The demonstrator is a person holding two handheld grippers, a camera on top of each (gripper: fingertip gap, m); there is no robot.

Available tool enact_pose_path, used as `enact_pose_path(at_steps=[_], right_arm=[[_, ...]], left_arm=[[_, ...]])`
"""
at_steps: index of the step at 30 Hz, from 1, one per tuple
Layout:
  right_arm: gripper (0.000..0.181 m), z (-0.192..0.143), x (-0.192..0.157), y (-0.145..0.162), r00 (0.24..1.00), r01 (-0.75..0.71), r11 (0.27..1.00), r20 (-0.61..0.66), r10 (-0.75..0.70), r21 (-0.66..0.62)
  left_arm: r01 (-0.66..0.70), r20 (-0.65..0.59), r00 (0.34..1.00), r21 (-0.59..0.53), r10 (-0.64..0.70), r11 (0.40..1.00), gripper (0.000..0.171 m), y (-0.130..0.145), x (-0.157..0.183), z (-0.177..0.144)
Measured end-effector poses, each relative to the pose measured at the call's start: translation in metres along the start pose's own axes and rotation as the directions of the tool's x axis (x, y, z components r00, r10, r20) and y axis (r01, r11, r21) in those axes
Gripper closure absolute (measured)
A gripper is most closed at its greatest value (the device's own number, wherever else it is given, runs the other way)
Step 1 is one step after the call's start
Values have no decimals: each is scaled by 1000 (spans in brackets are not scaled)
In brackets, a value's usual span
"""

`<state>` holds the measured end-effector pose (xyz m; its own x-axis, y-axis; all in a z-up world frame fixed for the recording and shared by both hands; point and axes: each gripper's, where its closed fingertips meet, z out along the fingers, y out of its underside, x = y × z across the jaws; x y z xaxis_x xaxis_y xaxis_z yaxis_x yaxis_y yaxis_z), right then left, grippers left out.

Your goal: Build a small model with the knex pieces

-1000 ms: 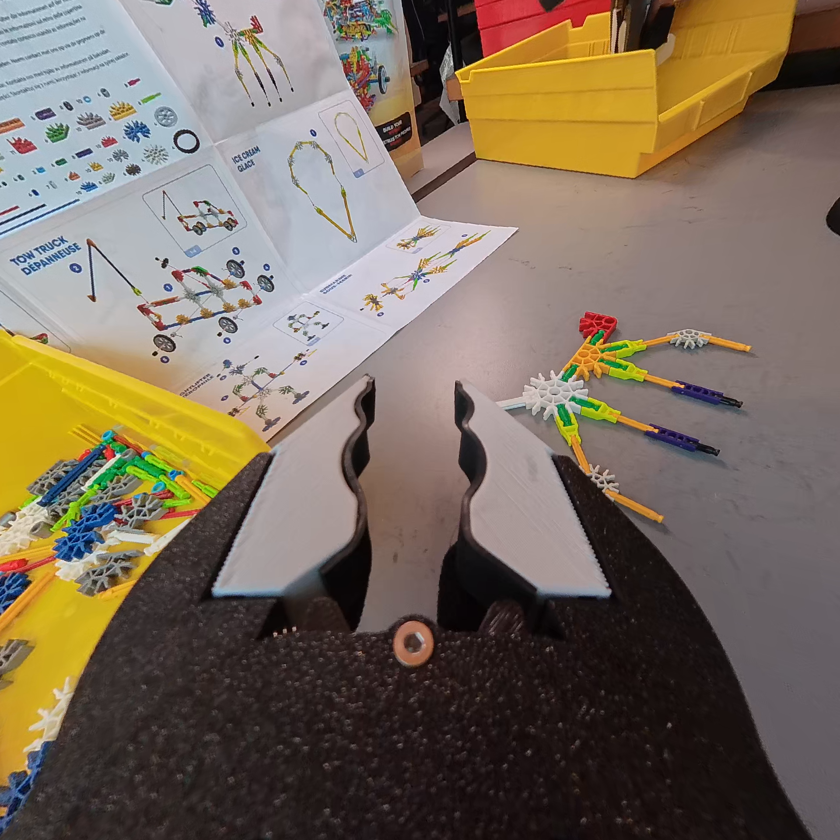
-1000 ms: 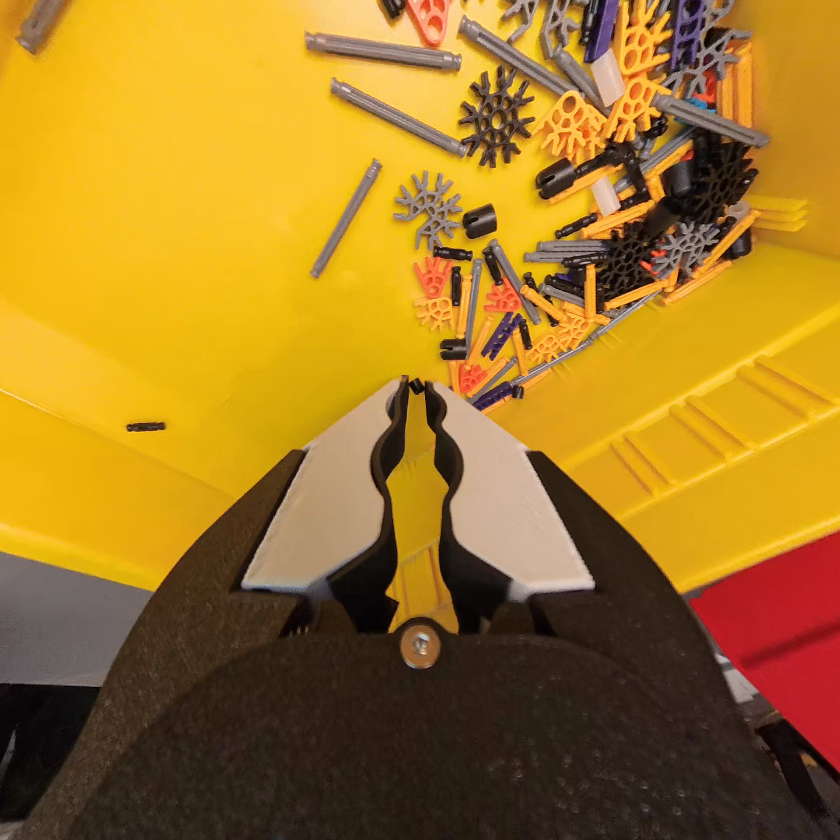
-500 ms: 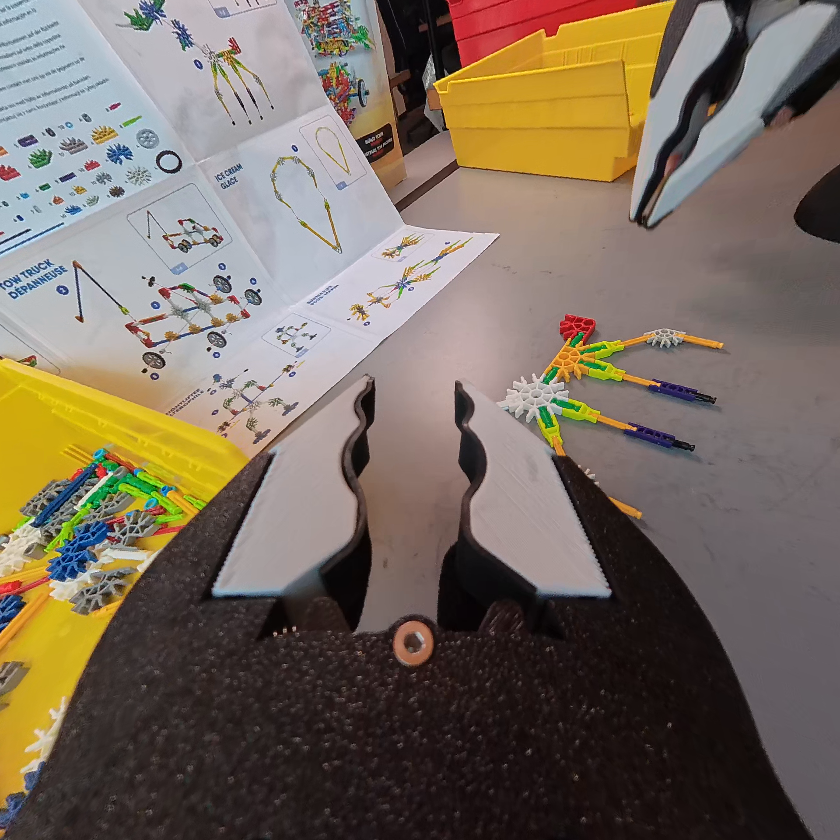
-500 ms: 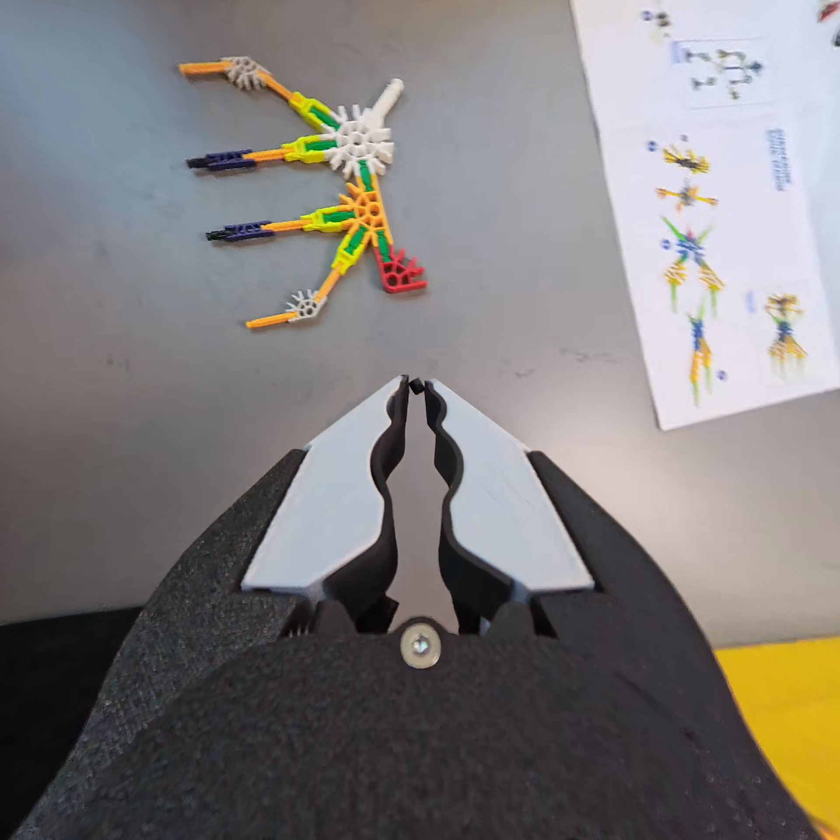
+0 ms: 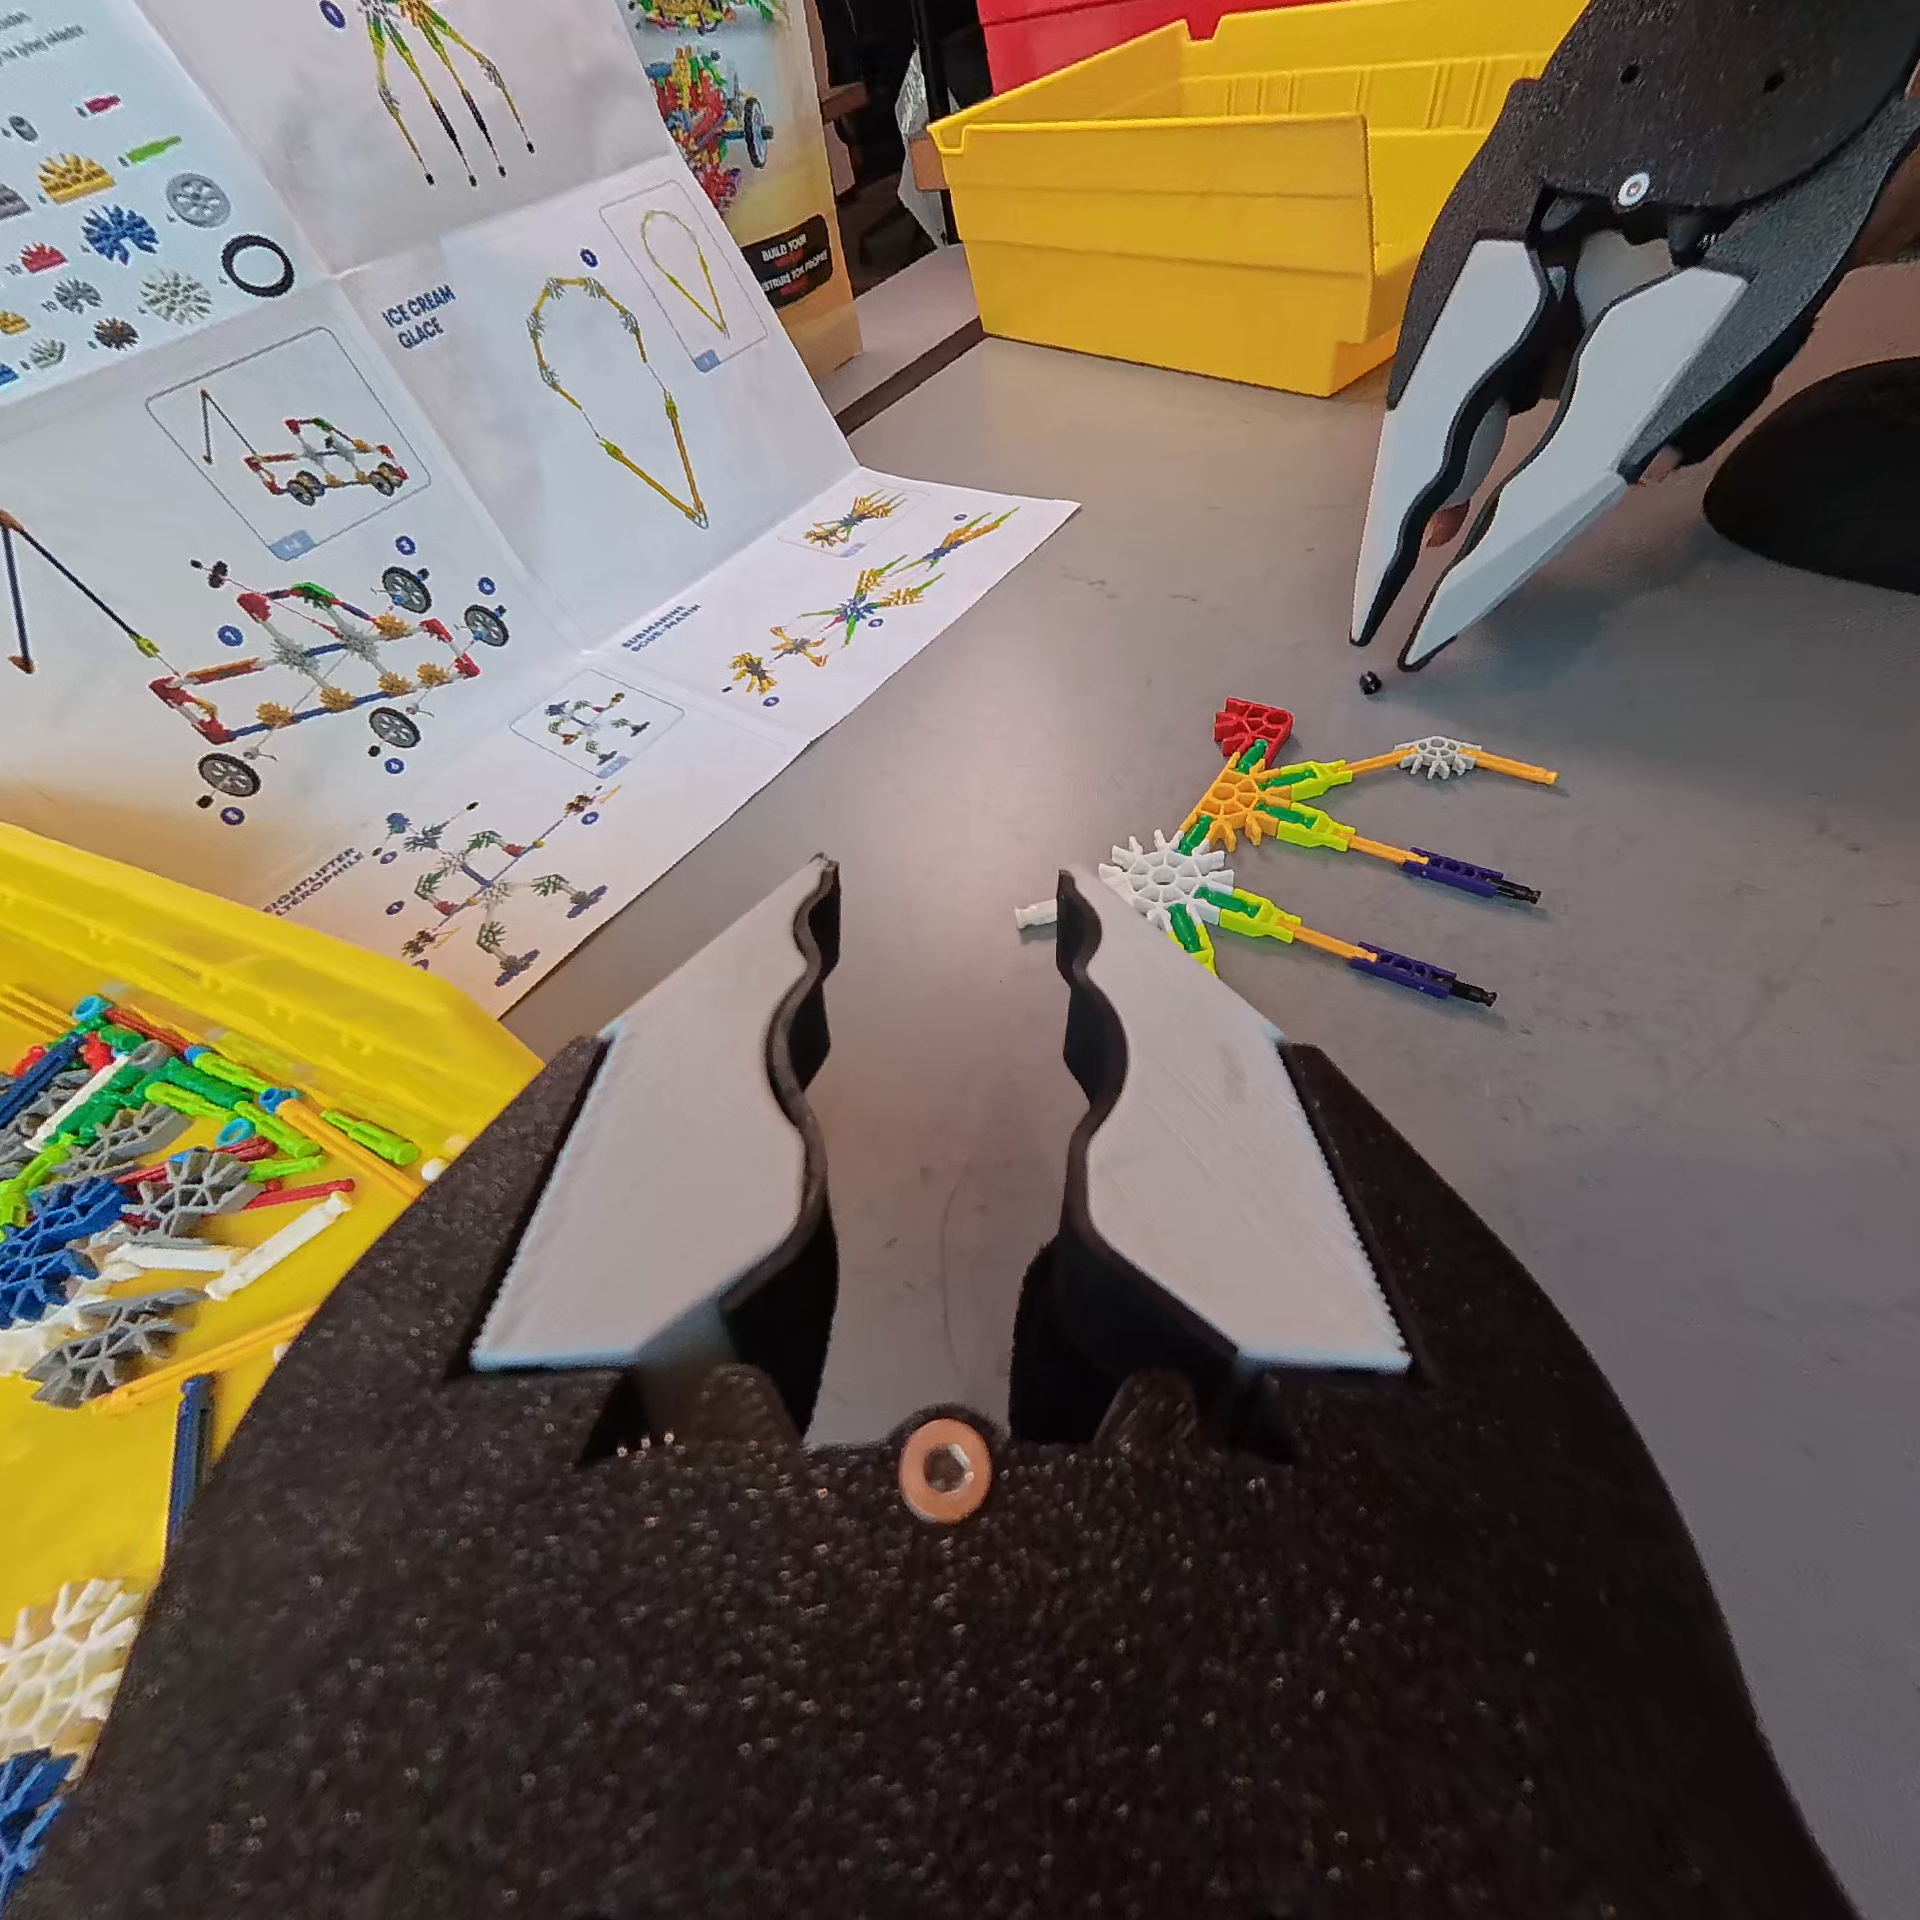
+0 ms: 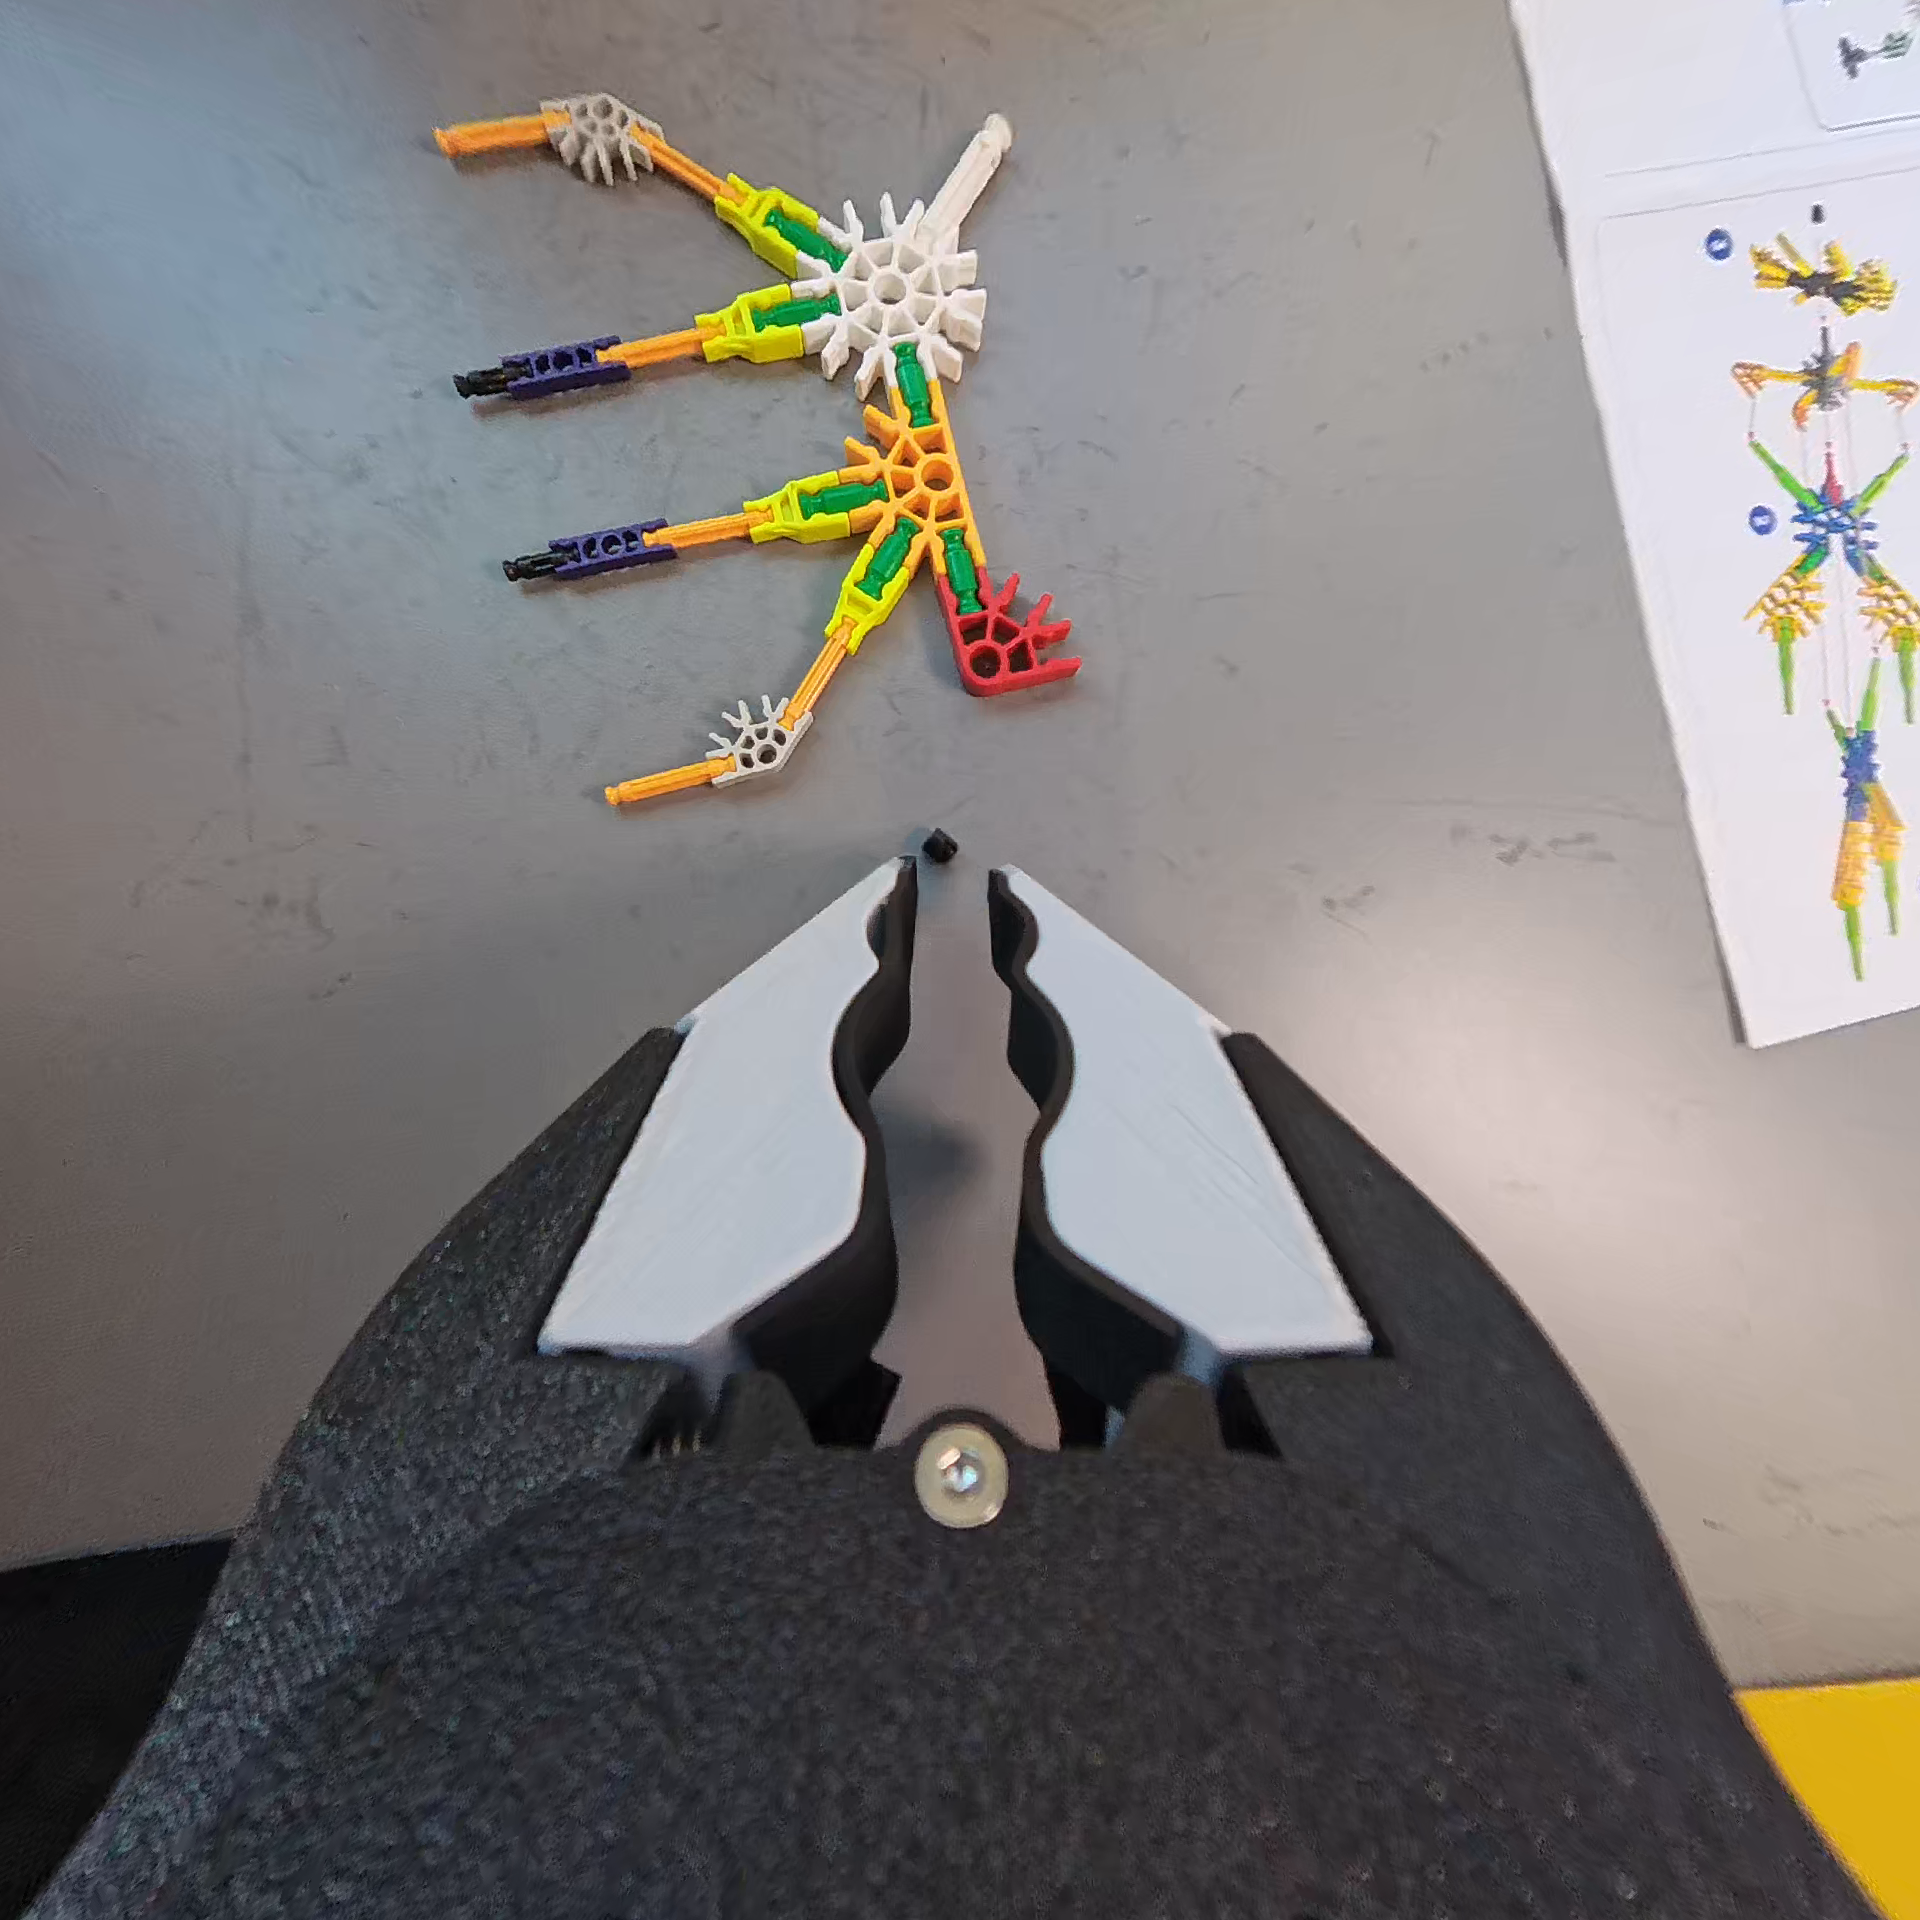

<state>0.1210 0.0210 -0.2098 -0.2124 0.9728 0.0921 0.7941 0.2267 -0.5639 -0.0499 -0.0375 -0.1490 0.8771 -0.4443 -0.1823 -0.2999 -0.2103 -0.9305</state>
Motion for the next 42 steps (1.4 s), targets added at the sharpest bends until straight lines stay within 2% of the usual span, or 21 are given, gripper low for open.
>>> enact_pose_path(at_steps=[3,5,7,10,13,16,18,20,23,24,30,42], right_arm=[[169,-34,23,-10,996,-11,997,-86,18,82],[169,-79,60,-13,972,-30,990,-228,62,139],[169,-134,105,-8,913,-74,983,-385,135,169],[169,-209,176,26,780,-136,986,-602,169,100],[169,-243,238,88,727,-261,963,-669,155,-61],[169,-239,281,158,775,-326,895,-628,70,-303],[169,-226,293,197,843,-308,831,-538,13,-462],[169,-215,300,232,894,-271,734,-445,-48,-623],[169,-206,303,271,950,-183,548,-290,-114,-816],[168,-203,303,278,963,-152,507,-243,-119,-848],[165,-190,296,293,993,-72,381,-102,-58,-922],[174,-182,294,302,998,-17,323,-36,-54,-946]], left_arm=[[3,-3,1000,0,-3,1000,130,0,0,0],[7,-4,1000,-1,-7,1000,130,1,0,1],[17,-10,1000,-3,-17,1000,129,1,1,1],[32,-21,999,-3,-32,999,128,1,2,2],[36,-23,999,-8,-36,999,128,2,3,4],[37,-21,999,-16,-37,999,128,4,4,5],[38,-16,999,-20,-38,999,128,5,3,6],[42,-6,999,-23,-42,999,128,6,1,6],[52,7,999,-28,-51,998,128,8,-2,7],[55,10,998,-28,-55,998,128,9,-3,7],[79,10,997,-39,-78,996,128,13,-7,9],[84,2,996,-40,-84,996,128,14,-7,10]])
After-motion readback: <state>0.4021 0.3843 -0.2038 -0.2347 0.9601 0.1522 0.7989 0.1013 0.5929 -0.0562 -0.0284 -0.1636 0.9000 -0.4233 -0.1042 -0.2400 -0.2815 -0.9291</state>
